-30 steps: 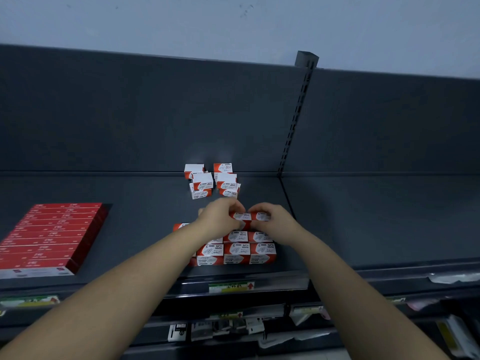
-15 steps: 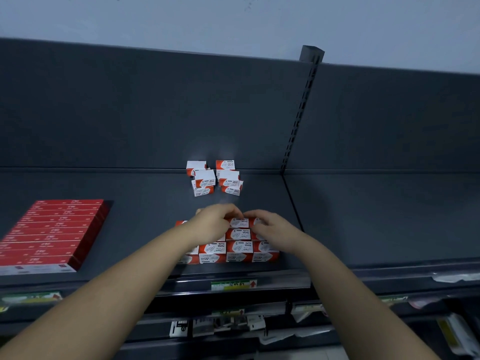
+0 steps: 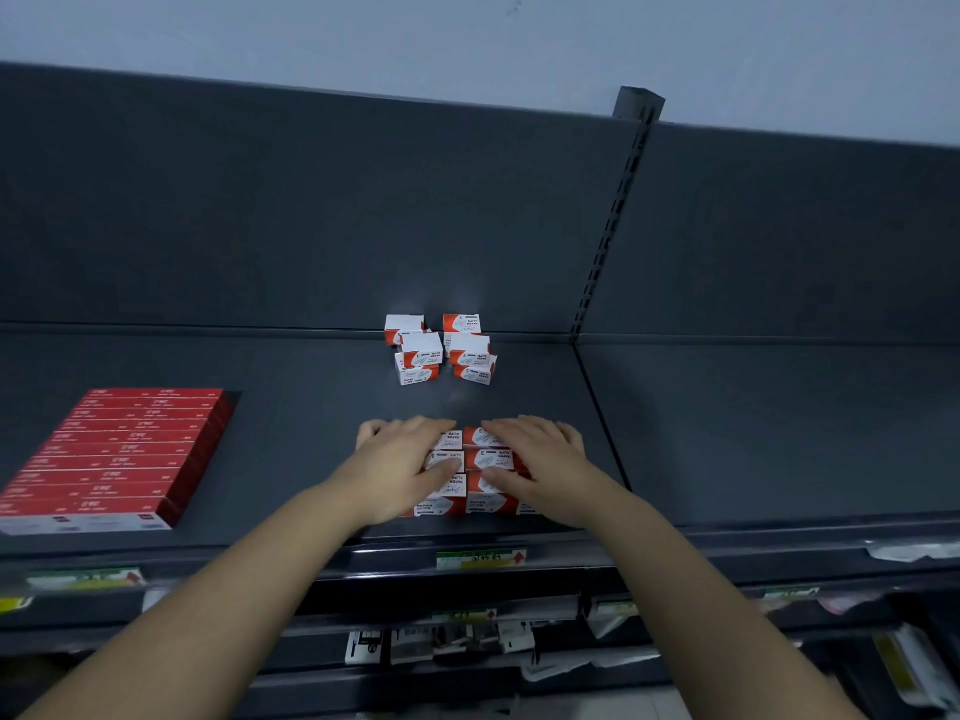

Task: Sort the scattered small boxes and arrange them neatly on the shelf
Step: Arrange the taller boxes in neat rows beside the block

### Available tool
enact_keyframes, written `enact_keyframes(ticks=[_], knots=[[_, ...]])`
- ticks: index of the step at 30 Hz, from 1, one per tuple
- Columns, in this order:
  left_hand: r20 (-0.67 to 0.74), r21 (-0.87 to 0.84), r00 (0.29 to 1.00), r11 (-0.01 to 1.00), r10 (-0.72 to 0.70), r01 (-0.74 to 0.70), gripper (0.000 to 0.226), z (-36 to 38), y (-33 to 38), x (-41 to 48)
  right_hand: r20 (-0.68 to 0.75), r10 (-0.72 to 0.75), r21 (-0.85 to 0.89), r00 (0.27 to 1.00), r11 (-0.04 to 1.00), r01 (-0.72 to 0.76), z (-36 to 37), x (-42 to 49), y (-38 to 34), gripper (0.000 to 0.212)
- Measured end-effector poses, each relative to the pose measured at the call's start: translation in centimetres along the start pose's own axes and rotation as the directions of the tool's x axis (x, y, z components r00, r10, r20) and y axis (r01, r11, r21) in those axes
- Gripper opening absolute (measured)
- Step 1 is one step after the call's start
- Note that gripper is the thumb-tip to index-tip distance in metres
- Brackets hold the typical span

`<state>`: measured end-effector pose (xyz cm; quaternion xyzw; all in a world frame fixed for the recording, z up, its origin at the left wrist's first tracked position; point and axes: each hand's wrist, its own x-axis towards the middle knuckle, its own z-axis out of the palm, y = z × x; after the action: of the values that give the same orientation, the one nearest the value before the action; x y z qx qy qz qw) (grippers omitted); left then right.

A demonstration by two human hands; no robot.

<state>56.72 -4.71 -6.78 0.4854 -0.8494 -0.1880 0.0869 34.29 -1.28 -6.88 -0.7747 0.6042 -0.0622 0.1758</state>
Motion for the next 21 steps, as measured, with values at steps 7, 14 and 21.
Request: enact_keyframes(ticks=[7,14,21], knots=[[-0.114,0.104,0.993,0.995,0.022,-0.010,0.048,1.1,0.1,-0.2,-0.054,-0.003,0.014,0.999,1.000,0.004,0.2,-0.3,-0.4,0.054],[-0.100,0.042,0.995,0.999,-0.001,0.006,0.047,1.1,-0.2,0.1,-0.021,0.008,0.038,1.000,0.999,-0.007,0.1,-0.2,-0.3,0.052],[-0.146,-0.281,0.977,0.953,-0.157,0.111,0.045,-1.9,-1.6,1.9,-0.095,0.092,0.204,0.991,0.976,-0.071,-2.8,0.9,-0.6,0.046]])
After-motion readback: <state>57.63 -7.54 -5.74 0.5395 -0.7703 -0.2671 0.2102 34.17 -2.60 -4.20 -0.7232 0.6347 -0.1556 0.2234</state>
